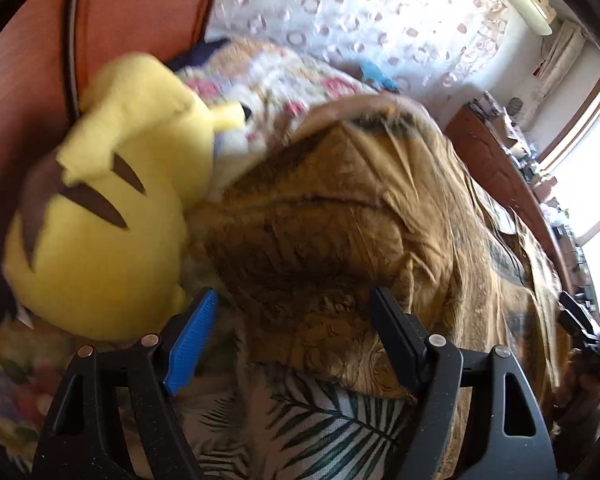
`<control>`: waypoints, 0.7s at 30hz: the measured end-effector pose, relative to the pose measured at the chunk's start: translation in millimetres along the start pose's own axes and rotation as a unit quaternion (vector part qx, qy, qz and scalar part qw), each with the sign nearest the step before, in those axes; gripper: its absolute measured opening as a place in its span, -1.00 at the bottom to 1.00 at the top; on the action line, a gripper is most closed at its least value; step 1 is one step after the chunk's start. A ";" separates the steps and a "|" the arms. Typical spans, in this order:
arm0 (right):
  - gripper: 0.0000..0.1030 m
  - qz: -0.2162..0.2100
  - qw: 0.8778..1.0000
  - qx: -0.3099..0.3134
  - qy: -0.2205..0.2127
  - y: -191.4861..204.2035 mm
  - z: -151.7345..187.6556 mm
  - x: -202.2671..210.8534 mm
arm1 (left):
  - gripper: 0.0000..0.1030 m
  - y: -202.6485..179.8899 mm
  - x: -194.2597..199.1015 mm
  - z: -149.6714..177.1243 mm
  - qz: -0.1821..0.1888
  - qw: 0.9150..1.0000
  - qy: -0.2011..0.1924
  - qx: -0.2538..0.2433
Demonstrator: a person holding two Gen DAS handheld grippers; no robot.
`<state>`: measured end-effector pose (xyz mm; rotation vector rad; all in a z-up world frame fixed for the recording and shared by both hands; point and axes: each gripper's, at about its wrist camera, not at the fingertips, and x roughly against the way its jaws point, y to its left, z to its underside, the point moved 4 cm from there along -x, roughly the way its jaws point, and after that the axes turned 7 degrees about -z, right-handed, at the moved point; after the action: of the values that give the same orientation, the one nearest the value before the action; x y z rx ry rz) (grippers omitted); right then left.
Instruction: Fold small clothes
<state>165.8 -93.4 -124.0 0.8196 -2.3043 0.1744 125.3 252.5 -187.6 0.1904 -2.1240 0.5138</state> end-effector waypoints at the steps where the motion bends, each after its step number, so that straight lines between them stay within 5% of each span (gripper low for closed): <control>1: 0.99 0.002 1.000 0.004 0.002 2.4 -1.5 -2.1 | 0.52 -2.8 -2.6 3.7 0.004 1.000 0.007 -0.002; 3: 0.99 0.001 1.000 0.008 0.005 1.9 -2.7 -0.2 | 0.46 -4.4 -3.0 8.4 0.008 1.000 0.010 -0.001; 5: 0.99 -0.001 1.000 0.009 0.005 3.9 -4.5 -3.4 | 0.10 -5.5 1.2 9.8 0.027 1.000 0.007 0.002; 7: 0.99 -0.003 1.000 0.010 0.004 4.7 -4.6 -9.6 | -0.49 -10.9 7.9 9.8 0.041 0.999 0.003 -0.005; 10: 0.99 -0.007 1.000 0.012 0.004 3.6 -4.1 -11.9 | -0.86 -22.1 16.4 9.3 0.017 0.999 -0.006 -0.038; 18: 0.99 -0.008 1.000 0.002 -0.016 -6.5 -4.9 -6.3 | -0.96 -44.9 44.8 -1.9 -0.062 0.991 -0.065 -0.098; 21: 0.99 -0.004 1.000 -0.006 -0.025 -12.2 -3.3 0.1 | -0.96 -62.0 66.8 -17.8 -0.063 0.986 -0.098 -0.117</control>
<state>174.9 -102.0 -122.6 0.8362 -2.3469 0.1380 120.6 208.0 -106.1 0.2481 -2.3248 0.1745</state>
